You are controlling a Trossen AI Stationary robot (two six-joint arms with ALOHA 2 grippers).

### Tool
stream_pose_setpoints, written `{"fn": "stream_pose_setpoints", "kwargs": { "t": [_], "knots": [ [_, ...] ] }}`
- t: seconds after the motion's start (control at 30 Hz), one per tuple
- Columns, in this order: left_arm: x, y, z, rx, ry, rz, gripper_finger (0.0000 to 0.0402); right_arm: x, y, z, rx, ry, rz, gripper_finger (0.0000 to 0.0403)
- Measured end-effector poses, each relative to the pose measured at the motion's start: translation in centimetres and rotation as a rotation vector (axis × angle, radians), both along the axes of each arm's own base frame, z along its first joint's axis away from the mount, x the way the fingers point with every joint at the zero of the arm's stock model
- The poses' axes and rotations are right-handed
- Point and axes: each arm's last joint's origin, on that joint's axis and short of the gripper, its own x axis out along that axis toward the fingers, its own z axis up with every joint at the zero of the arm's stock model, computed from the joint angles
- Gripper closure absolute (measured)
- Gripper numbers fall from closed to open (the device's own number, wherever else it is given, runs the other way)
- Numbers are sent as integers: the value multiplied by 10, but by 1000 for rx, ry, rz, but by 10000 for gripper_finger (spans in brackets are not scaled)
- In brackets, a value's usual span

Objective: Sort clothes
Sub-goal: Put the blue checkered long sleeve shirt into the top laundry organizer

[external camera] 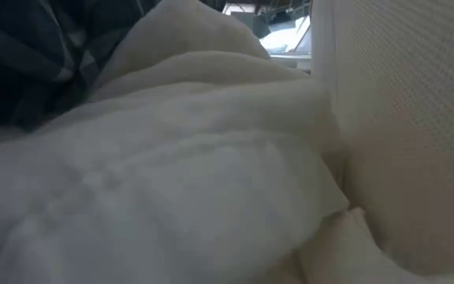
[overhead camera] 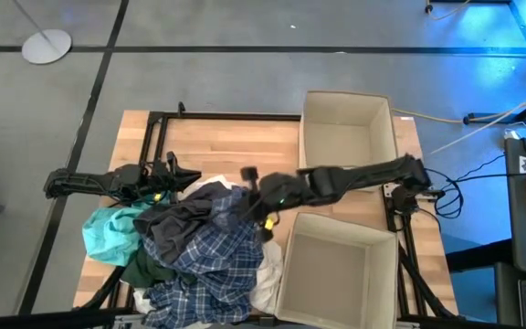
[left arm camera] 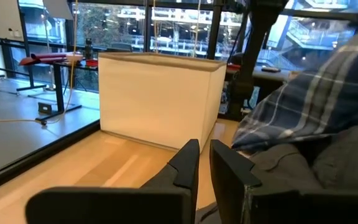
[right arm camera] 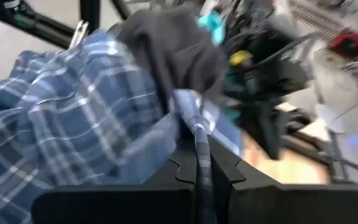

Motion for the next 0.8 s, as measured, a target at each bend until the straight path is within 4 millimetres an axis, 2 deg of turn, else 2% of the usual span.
{"fn": "stream_pose_setpoints", "kwargs": {
  "t": [0.33, 0.5, 0.63, 0.8],
  "knots": [
    [0, 0, 0, -9, 0, 0, 373, 25, 27, -37, 140, 41, 101, 389],
    [0, 0, 0, -21, -3, -1, 373, 29, 36, -44, 230, 58, 94, 381],
    [0, 0, 0, -25, -4, -1, 373, 29, 36, -44, 287, 68, 64, 322],
    [0, 0, 0, -26, -4, -1, 373, 28, 42, -38, 300, 48, 86, 201]
  ]
}}
